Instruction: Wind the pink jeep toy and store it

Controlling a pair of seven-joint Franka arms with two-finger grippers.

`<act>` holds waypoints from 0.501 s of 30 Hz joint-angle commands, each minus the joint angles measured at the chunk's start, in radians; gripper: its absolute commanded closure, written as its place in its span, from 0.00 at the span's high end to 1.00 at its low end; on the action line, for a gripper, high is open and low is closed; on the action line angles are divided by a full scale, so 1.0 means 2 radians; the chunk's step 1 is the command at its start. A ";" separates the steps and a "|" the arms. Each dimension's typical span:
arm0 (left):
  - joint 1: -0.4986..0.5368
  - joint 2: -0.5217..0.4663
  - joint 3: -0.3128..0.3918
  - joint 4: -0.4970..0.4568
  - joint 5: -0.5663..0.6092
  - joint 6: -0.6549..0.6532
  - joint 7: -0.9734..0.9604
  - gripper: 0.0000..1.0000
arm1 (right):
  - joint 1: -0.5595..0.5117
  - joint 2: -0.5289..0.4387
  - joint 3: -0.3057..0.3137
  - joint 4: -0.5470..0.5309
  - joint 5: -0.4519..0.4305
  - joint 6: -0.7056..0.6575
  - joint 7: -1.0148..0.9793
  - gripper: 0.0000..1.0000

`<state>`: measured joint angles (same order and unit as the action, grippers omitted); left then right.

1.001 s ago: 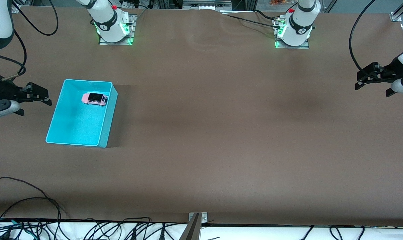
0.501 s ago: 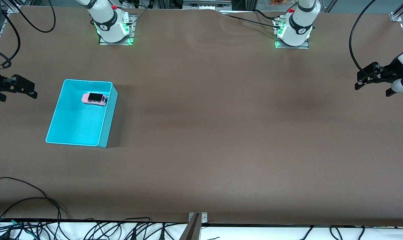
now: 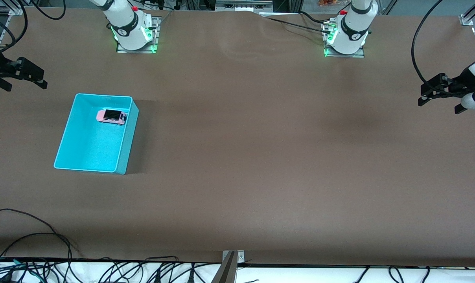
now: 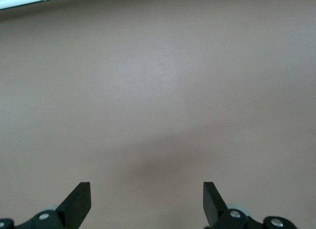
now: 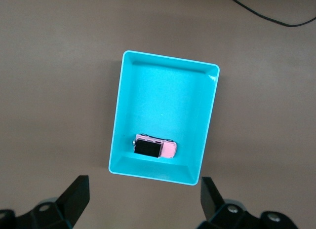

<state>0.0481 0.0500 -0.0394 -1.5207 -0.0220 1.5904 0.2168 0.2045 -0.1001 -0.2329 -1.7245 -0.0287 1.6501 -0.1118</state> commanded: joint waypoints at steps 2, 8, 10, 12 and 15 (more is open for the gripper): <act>0.001 0.006 0.001 0.016 -0.013 -0.010 0.002 1.00 | 0.001 0.014 0.003 0.005 -0.009 0.024 0.010 1.00; -0.003 0.006 0.001 0.016 -0.012 -0.010 0.002 1.00 | 0.002 0.037 0.003 0.028 -0.006 0.024 0.006 1.00; -0.003 0.006 0.001 0.016 -0.013 -0.010 0.002 1.00 | 0.002 0.043 0.003 0.035 -0.005 0.023 0.006 1.00; -0.002 0.006 0.001 0.016 -0.012 -0.010 0.002 1.00 | 0.001 0.047 0.003 0.035 -0.005 0.024 0.006 1.00; -0.003 0.007 0.001 0.016 -0.013 -0.010 0.002 1.00 | 0.002 0.047 0.003 0.035 -0.004 0.024 0.006 1.00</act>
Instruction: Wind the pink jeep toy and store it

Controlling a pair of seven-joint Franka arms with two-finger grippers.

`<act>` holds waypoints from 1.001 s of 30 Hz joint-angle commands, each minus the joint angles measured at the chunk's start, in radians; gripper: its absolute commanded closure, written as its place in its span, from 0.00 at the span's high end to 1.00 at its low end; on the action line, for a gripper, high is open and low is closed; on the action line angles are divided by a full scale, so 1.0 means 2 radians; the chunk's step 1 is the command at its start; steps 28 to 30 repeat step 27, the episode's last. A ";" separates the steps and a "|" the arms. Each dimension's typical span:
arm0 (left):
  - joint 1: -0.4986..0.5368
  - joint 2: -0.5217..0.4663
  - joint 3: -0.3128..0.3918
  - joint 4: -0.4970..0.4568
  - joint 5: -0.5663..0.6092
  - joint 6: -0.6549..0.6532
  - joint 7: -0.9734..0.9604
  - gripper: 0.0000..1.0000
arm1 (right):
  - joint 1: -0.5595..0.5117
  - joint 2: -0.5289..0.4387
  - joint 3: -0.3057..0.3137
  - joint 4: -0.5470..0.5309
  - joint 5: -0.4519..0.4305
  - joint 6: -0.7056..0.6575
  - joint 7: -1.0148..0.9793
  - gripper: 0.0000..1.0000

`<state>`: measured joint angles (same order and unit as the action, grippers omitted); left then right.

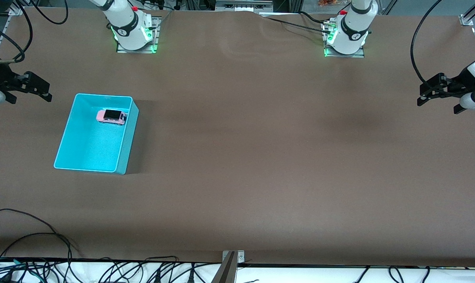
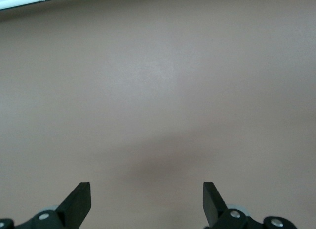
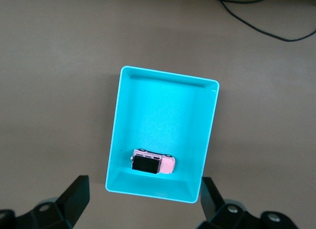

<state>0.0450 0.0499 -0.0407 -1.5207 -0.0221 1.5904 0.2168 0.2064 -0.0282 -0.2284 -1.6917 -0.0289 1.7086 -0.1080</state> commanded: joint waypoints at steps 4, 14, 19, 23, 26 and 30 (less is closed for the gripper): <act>-0.001 0.007 0.001 0.016 -0.013 -0.010 0.002 1.00 | 0.002 0.011 0.001 0.019 -0.004 -0.006 0.004 1.00; -0.002 0.006 0.001 0.016 -0.013 -0.010 0.002 1.00 | 0.002 0.012 0.001 0.019 -0.003 -0.005 0.004 1.00; -0.003 0.007 0.001 0.016 -0.012 -0.009 0.002 1.00 | 0.003 0.012 0.001 0.019 -0.003 -0.006 0.004 1.00; -0.005 0.007 0.000 0.016 -0.011 -0.009 0.004 1.00 | 0.003 0.012 0.001 0.019 -0.003 -0.006 0.004 1.00; -0.006 0.007 0.000 0.017 -0.011 -0.010 0.003 1.00 | 0.003 0.011 0.001 0.019 -0.003 -0.006 0.004 1.00; -0.005 0.007 0.000 0.017 -0.011 -0.010 0.004 1.00 | 0.003 0.012 0.001 0.019 -0.003 -0.006 0.004 1.00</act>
